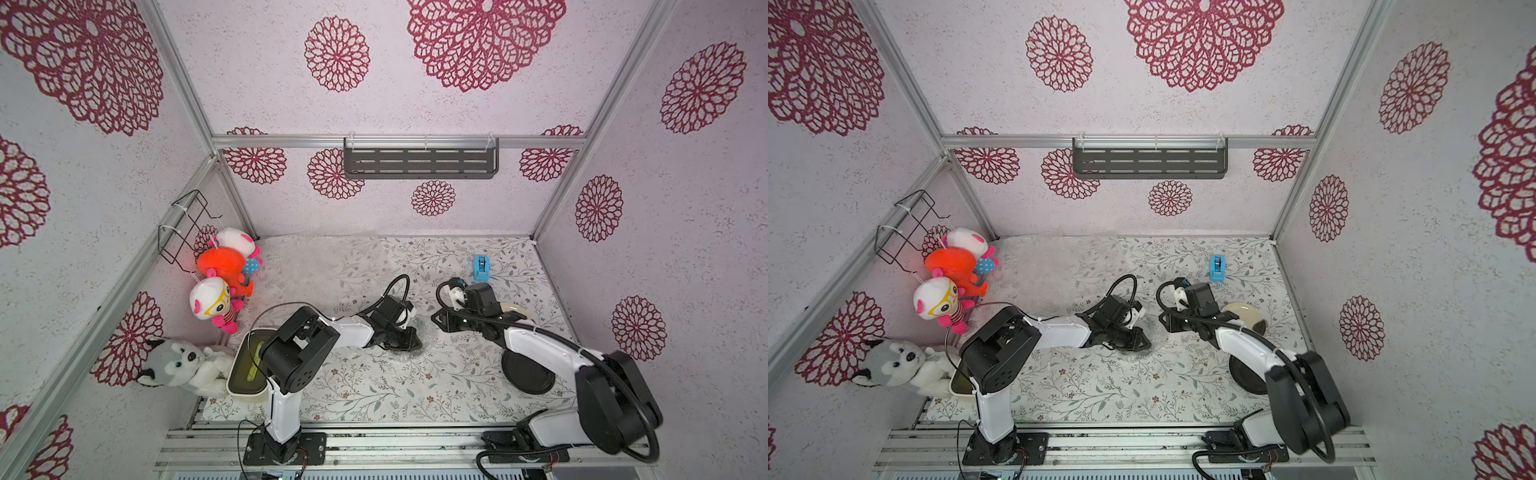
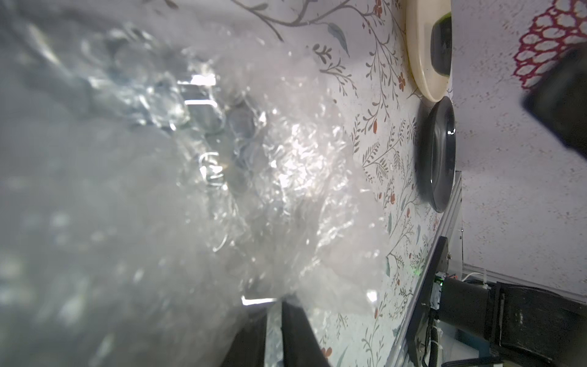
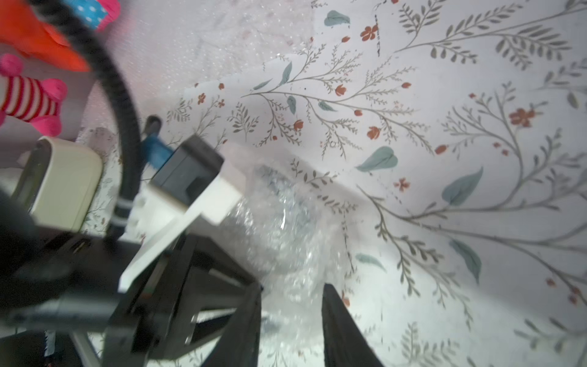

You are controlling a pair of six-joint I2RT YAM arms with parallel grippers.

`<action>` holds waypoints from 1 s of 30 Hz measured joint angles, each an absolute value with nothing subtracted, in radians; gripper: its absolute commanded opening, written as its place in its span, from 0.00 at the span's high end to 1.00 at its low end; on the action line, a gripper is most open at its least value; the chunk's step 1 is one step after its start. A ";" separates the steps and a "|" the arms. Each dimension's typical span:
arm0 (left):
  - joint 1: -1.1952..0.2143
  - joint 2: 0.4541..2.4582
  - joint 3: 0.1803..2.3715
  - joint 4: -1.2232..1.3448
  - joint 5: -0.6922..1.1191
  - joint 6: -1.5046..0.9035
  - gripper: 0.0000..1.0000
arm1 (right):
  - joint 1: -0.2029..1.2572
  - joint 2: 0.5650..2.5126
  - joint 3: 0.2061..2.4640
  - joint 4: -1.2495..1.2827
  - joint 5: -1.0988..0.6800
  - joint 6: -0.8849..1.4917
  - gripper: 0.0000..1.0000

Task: Wrap dinner plates in bubble wrap
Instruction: Stick the tape on the bubble wrap.

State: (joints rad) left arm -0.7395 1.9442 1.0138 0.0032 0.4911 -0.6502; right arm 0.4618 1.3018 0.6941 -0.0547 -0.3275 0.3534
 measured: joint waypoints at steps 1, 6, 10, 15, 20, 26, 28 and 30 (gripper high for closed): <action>-0.739 1.944 1.014 0.004 0.494 -0.650 0.82 | 0.464 1.257 0.648 -0.056 -0.343 0.361 0.76; -0.740 1.922 1.014 -0.028 0.500 -0.651 0.77 | 0.503 1.194 0.503 -0.039 -0.411 0.399 0.85; -0.739 1.885 1.020 -0.101 0.500 -0.648 0.72 | 0.553 1.274 0.488 0.054 -0.408 0.441 0.91; -0.739 1.812 1.067 -0.179 0.515 -0.643 0.64 | 0.575 1.353 0.493 0.124 -0.319 0.498 0.91; -0.714 1.704 1.101 -0.209 0.518 -0.667 0.58 | 0.575 1.280 0.483 0.129 -0.309 0.479 0.91; -0.636 1.781 1.230 -0.261 0.449 -0.725 0.62 | 0.621 1.295 0.461 0.152 -0.366 0.453 0.91; -0.616 1.837 1.259 -0.286 0.402 -0.744 0.62 | 0.656 1.332 0.448 0.197 -0.399 0.448 0.91; -0.601 1.876 1.260 -0.314 0.367 -0.767 0.63 | 0.690 1.374 0.445 0.239 -0.433 0.437 0.91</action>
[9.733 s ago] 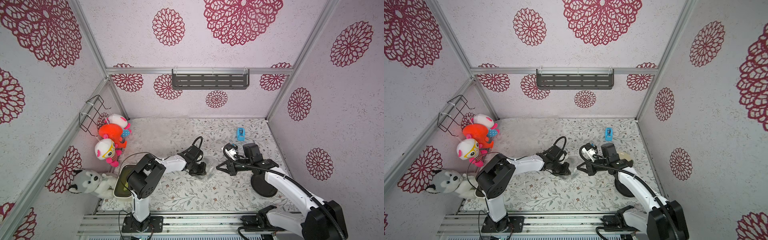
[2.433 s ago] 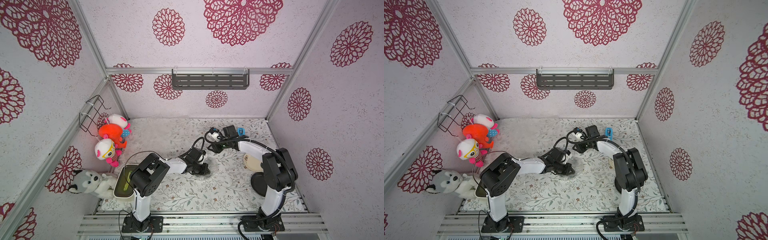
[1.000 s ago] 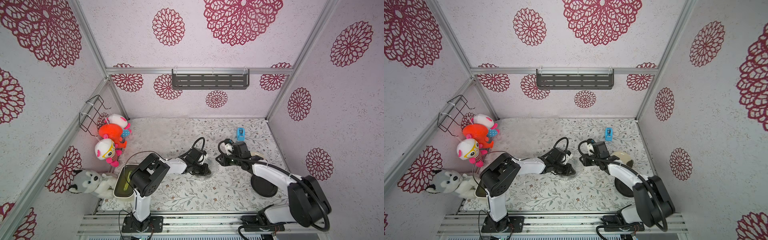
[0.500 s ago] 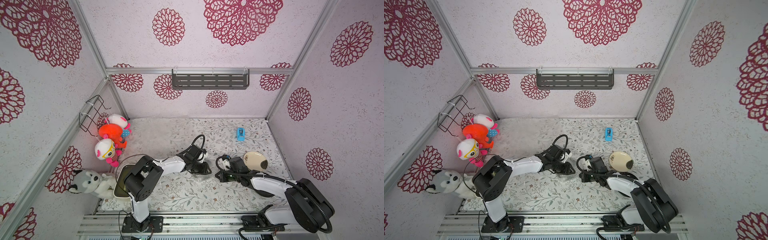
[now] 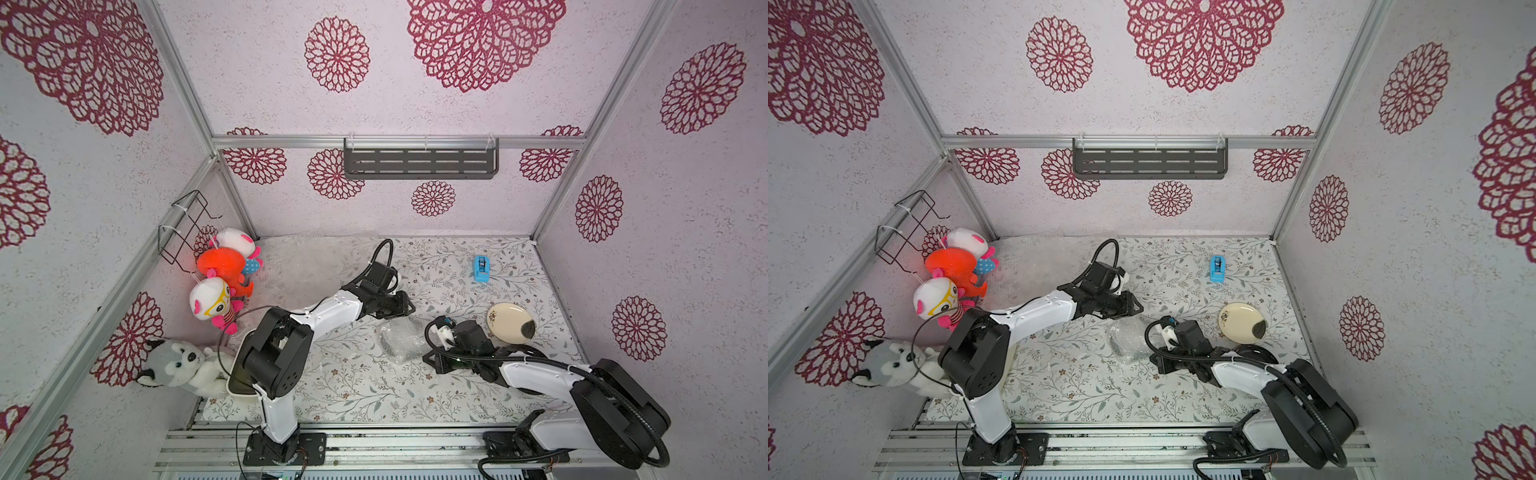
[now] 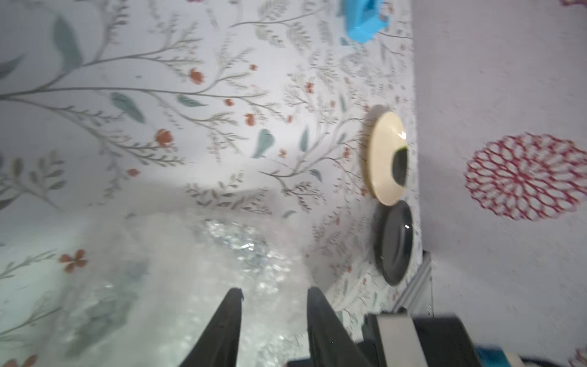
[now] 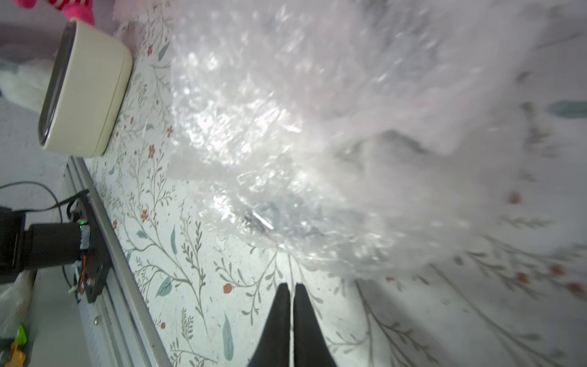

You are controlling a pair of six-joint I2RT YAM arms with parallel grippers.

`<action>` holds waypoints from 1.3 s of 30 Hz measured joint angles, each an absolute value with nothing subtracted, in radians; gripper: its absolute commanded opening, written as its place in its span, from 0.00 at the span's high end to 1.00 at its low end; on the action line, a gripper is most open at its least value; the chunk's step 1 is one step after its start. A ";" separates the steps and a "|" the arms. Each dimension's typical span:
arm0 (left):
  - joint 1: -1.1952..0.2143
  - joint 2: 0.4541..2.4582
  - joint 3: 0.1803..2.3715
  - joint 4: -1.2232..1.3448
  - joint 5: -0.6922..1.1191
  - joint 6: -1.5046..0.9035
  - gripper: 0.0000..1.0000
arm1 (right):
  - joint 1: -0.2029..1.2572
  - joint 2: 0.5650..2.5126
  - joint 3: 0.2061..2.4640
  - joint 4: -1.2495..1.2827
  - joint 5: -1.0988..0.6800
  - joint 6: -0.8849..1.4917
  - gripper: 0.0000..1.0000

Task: Wrap dinner plates in bubble wrap
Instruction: Stick the tape on the bubble wrap, then move the bubble wrap to the center of the board.

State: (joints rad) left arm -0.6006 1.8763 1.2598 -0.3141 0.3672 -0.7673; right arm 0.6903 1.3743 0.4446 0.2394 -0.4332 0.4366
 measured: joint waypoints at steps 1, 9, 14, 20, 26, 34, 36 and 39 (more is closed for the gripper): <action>-0.594 1.893 1.254 -0.329 0.353 -0.781 0.64 | 0.708 1.398 0.445 0.263 -0.446 0.428 0.91; -0.583 1.918 1.192 -0.352 0.323 -0.830 0.67 | 0.768 1.567 0.548 0.280 -0.333 0.333 0.94; -0.587 1.918 1.169 -0.330 0.315 -0.839 0.67 | 0.772 1.547 0.530 0.313 -0.162 0.339 0.94; -0.598 1.918 1.170 -0.332 0.307 -0.838 0.67 | 0.751 1.469 0.488 0.283 -0.166 0.253 0.82; -0.600 1.918 1.172 -0.336 0.304 -0.839 0.67 | 0.582 1.247 0.419 0.215 -0.300 0.410 0.55; -0.602 1.918 1.174 -0.343 0.305 -0.839 0.66 | 0.542 1.449 0.658 0.121 -0.408 0.830 0.37; -0.603 1.918 1.174 -0.342 0.305 -0.839 0.66 | 0.546 1.477 0.667 0.138 -0.425 0.926 0.24; -0.603 1.918 1.174 -0.342 0.308 -0.840 0.66 | 0.560 1.520 0.661 0.141 -0.416 1.037 0.01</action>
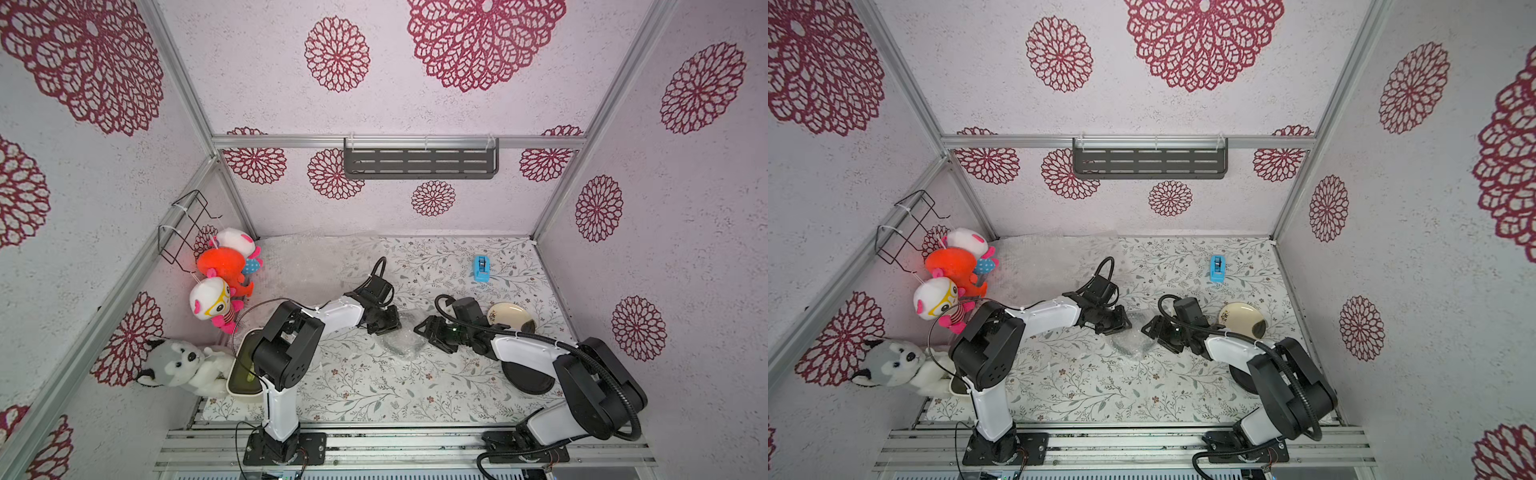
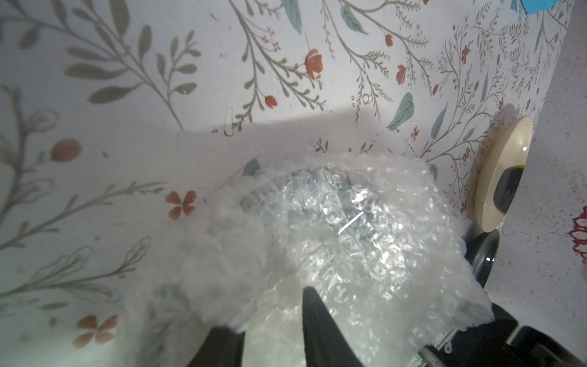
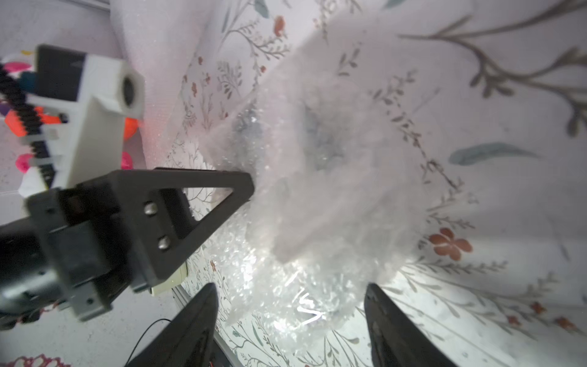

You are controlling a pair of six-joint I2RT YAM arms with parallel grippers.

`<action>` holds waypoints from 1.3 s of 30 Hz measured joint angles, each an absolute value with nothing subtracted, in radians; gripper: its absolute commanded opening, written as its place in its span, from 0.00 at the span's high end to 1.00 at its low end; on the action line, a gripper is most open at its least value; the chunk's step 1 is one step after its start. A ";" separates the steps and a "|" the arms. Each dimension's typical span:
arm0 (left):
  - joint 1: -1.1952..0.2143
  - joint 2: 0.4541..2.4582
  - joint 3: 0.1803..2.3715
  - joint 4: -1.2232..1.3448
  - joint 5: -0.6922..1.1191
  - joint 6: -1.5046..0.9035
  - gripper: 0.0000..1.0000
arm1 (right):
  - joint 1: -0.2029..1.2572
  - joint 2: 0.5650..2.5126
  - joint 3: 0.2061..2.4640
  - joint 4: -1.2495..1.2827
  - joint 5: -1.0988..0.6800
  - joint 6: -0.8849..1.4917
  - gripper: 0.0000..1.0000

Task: Wrap dinner plates in bubble wrap
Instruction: Move the bubble wrap to the center of the board.

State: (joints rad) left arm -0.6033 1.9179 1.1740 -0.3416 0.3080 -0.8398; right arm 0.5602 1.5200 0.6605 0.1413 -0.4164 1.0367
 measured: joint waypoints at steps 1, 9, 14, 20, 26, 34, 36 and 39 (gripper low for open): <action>-0.603 1.918 1.174 -0.342 0.310 -0.840 0.67 | 0.566 1.541 0.662 0.140 -0.412 1.055 0.02; -0.607 1.919 1.174 -0.340 0.332 -0.840 0.66 | 0.603 1.643 0.708 0.180 -0.359 1.127 0.60; -0.610 1.919 1.174 -0.334 0.351 -0.839 0.66 | 0.603 1.655 0.698 0.183 -0.330 1.130 0.86; -0.608 1.915 1.209 -0.360 0.394 -0.836 0.62 | 0.588 1.653 0.666 0.263 -0.333 1.108 1.00; -0.539 1.734 1.260 -0.423 0.394 -0.828 0.36 | 0.453 1.671 0.726 0.259 -0.291 1.009 1.00; -0.304 1.465 1.226 -0.424 0.118 -0.814 0.02 | 0.254 2.008 1.181 0.233 -0.236 0.890 1.00; -0.255 1.525 1.227 -0.419 0.080 -0.811 0.02 | 0.239 2.122 1.339 0.212 -0.218 0.884 1.00; -0.205 1.699 1.287 -0.431 0.059 -0.794 0.02 | 0.237 2.270 1.555 0.177 -0.199 0.891 0.74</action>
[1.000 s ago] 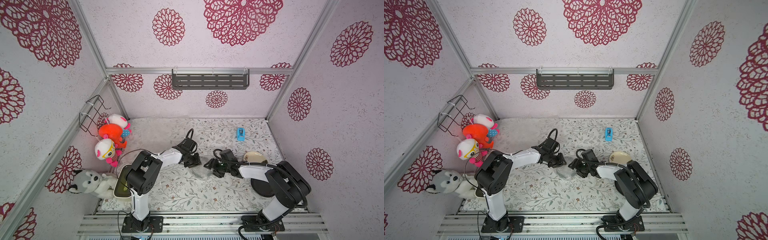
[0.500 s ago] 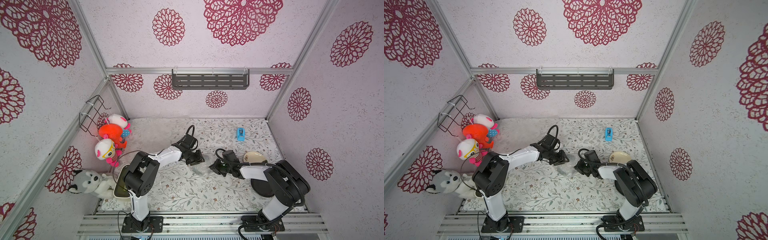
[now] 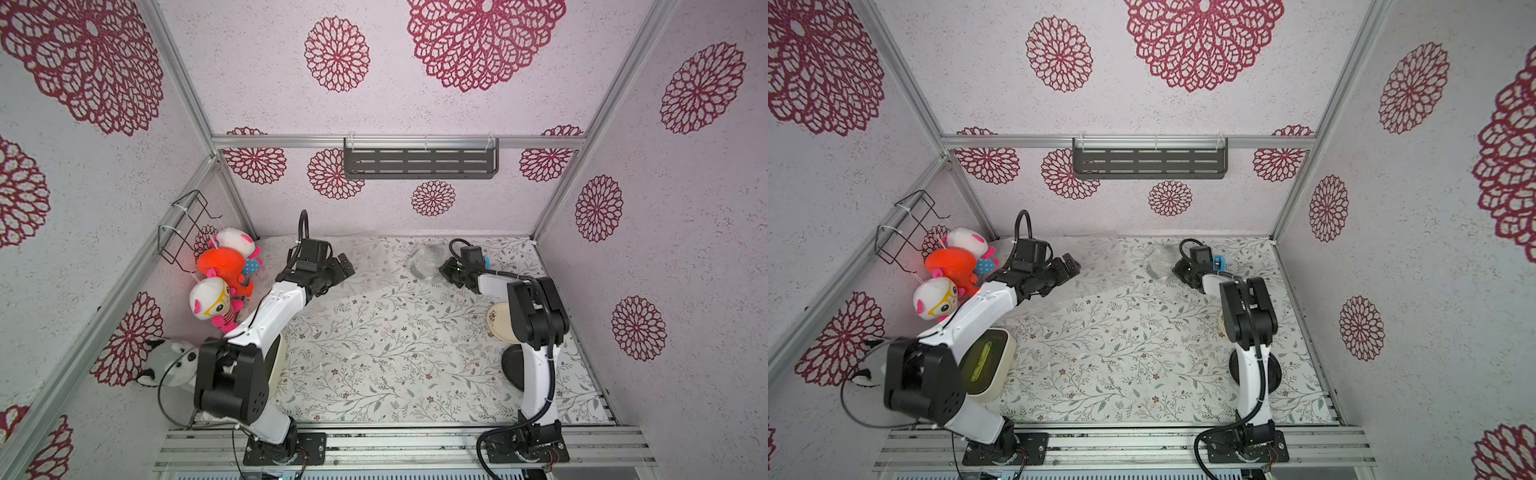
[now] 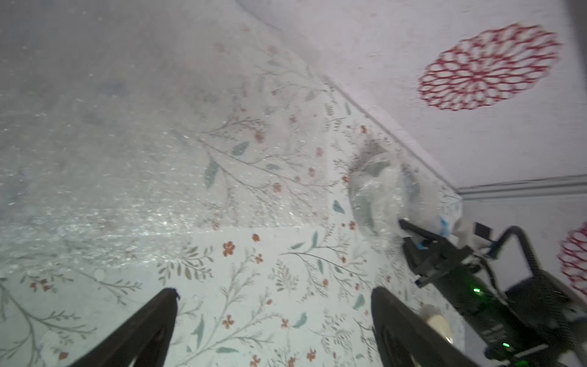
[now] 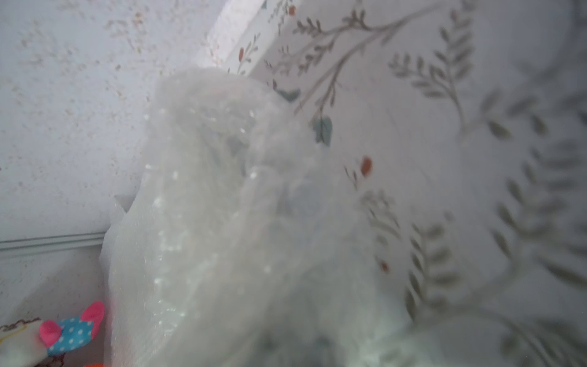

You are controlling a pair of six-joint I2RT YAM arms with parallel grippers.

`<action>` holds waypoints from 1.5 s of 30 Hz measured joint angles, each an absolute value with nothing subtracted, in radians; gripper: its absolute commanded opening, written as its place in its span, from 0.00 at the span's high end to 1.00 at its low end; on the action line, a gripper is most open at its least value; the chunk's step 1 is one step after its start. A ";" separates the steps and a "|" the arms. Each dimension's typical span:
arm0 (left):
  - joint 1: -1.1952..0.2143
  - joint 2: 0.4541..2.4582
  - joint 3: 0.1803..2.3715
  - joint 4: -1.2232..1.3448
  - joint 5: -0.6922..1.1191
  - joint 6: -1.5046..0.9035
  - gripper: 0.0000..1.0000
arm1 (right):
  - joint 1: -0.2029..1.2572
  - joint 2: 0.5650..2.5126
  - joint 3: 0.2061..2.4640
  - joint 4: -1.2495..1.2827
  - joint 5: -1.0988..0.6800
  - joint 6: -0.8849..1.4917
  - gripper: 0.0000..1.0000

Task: Wrap dinner plates in bubble wrap
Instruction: Move the bubble wrap to the center of the board.

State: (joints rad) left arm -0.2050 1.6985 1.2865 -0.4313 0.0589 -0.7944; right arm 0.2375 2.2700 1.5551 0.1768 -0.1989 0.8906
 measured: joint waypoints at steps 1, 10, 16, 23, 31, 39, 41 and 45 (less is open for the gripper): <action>-0.193 1.771 1.328 -0.435 0.061 -0.788 0.02 | 0.239 2.307 1.612 0.168 -0.184 0.896 0.66; -0.199 2.324 1.828 -0.485 0.179 -0.728 0.02 | 0.251 2.220 1.579 0.096 -0.101 0.799 0.01; -0.312 2.393 1.952 -0.539 0.209 -0.683 0.02 | 0.249 1.792 1.222 0.027 0.004 0.640 0.01; -0.459 2.252 1.684 -0.441 0.274 -0.706 0.02 | 0.134 1.388 1.026 -0.139 0.059 0.500 0.01; -0.703 2.171 1.567 -0.430 0.374 -0.761 0.02 | -0.297 1.338 0.807 -0.268 0.053 0.461 0.03; -0.794 2.175 1.750 -0.537 0.422 -0.733 0.02 | -0.383 1.566 0.812 -0.250 0.012 0.371 0.18; -0.784 2.158 1.744 -0.552 0.411 -0.724 0.02 | -0.379 1.601 0.820 -0.233 -0.006 0.339 0.28; -0.766 2.097 1.678 -0.583 0.279 -0.721 0.02 | -0.376 1.644 0.837 -0.170 -0.041 0.300 0.47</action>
State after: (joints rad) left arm -0.7658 2.0968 1.6775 -0.5831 0.2787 -0.7208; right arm -0.3763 1.6436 0.8371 -0.1699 -0.0406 0.2996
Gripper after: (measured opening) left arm 0.977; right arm 0.597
